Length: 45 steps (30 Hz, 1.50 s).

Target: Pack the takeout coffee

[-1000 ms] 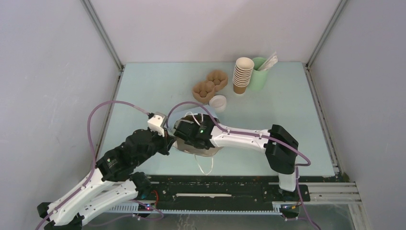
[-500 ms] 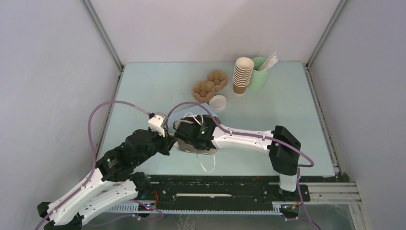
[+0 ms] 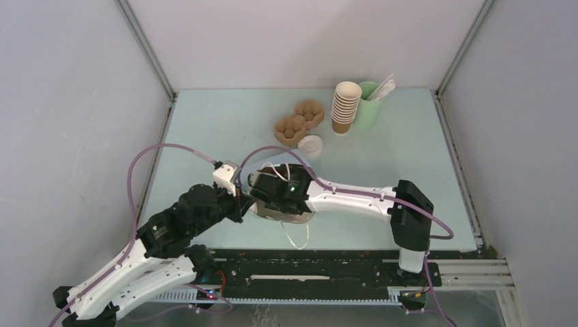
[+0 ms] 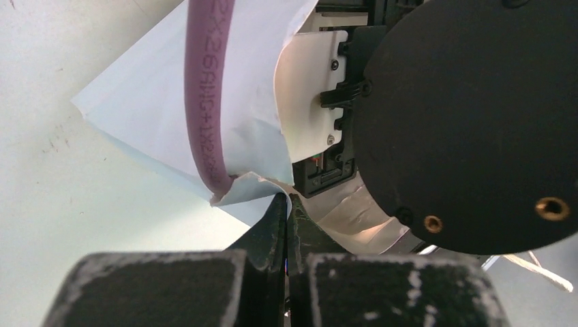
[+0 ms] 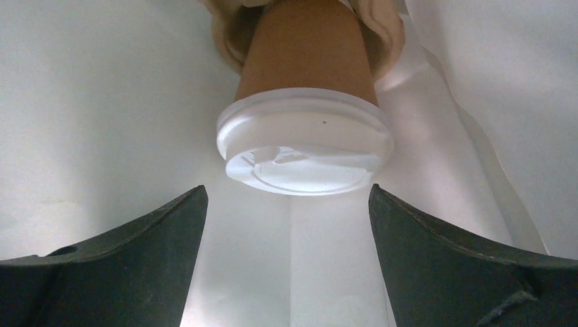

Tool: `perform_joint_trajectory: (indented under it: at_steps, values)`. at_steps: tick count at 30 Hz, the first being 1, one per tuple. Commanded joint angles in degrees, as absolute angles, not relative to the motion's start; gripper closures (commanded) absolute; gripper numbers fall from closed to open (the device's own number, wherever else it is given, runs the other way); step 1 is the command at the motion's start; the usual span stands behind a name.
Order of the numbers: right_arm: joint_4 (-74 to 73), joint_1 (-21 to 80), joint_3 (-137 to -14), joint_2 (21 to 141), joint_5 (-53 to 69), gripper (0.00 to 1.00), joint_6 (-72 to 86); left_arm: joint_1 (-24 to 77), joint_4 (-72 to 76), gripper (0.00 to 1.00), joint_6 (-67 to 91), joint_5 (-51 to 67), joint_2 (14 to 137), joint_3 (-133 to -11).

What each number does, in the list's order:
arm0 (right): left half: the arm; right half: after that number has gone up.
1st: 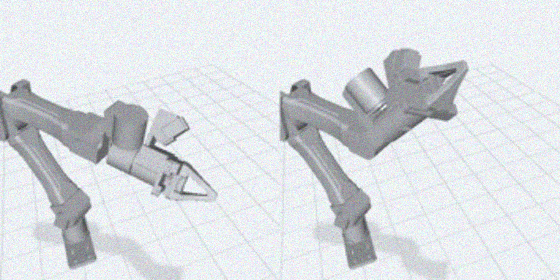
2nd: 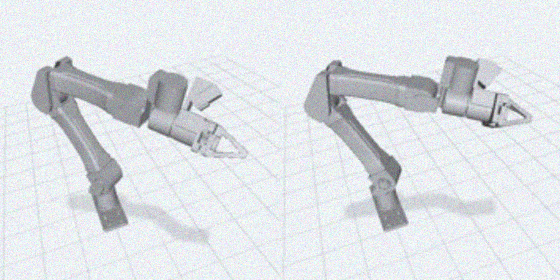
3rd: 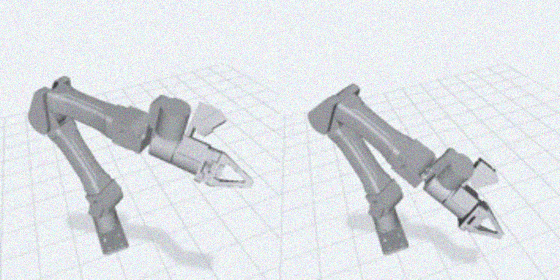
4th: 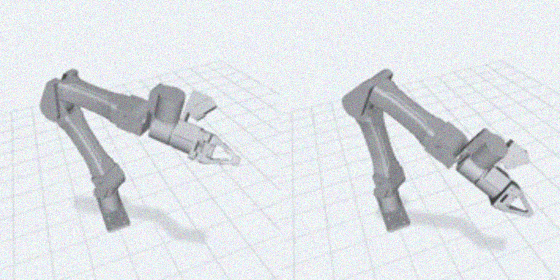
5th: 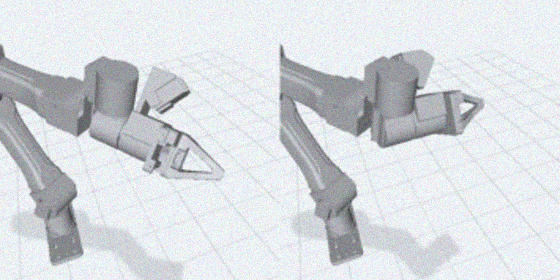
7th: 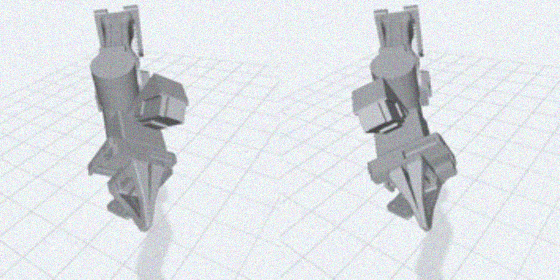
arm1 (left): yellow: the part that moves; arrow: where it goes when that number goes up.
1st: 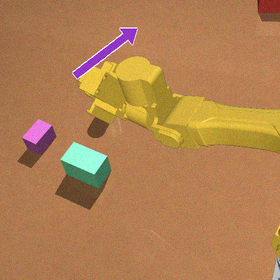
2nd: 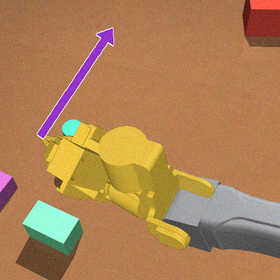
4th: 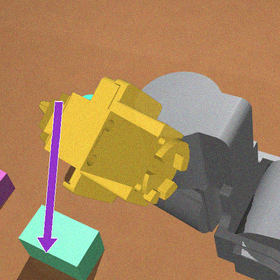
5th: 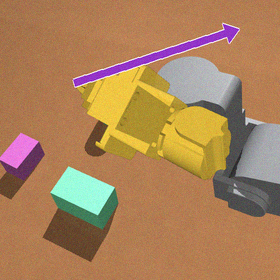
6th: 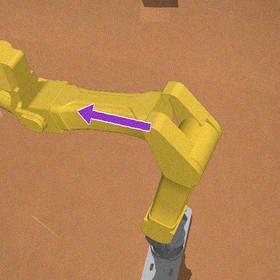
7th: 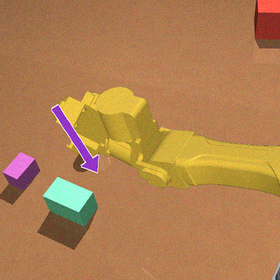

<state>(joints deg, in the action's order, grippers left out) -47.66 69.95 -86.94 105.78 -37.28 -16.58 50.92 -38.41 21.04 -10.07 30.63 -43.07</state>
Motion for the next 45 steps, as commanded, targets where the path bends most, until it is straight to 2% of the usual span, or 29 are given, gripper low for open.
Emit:
perform_joint_trajectory:
  at_steps: [1,8,14,19,36,39,42,45]
  values:
    - [-43.5,72.88,-88.48,99.09,-33.42,0.05,-14.95,51.43,-37.71,1.0,21.84,-8.57,31.41,-43.41]
    - [-44.5,73.3,-88.17,98.46,-31.04,0.07,-14.61,51.46,-37.71,1.0,21.78,-8.52,31.73,-43.5]
    - [-45.24,73.02,-88.38,99.72,-27.59,0.01,-15.08,51.48,-37.7,1.0,21.75,-8.25,31.84,-43.88]
    - [-48.53,72.77,-91.64,104.62,-30.36,0.01,-14.96,51.46,-36.72,1.0,22.05,-7.18,32.01,-43.67]
    - [-50.32,76.46,-91.67,102.21,-31.03,0.01,-18.04,51.49,-36.74,1.0,22.03,-7.81,31.37,-43.15]
    - [-48.7,76.66,-90.7,101.09,-30.72,0.03,-17.93,51.5,-36.74,1.0,22.05,-8.02,31.35,-43.2]
    - [-45.87,76.43,-88.31,100.45,-33.19,0.11,-19.31,51.45,-36.83,1.0,22.23,-9.15,31.08,-43.26]
    - [-42.56,75.64,-86.31,99.03,-30.54,0.16,-20.27,51.43,-37.88,1.0,22.82,-11.73,30.76,-43.75]
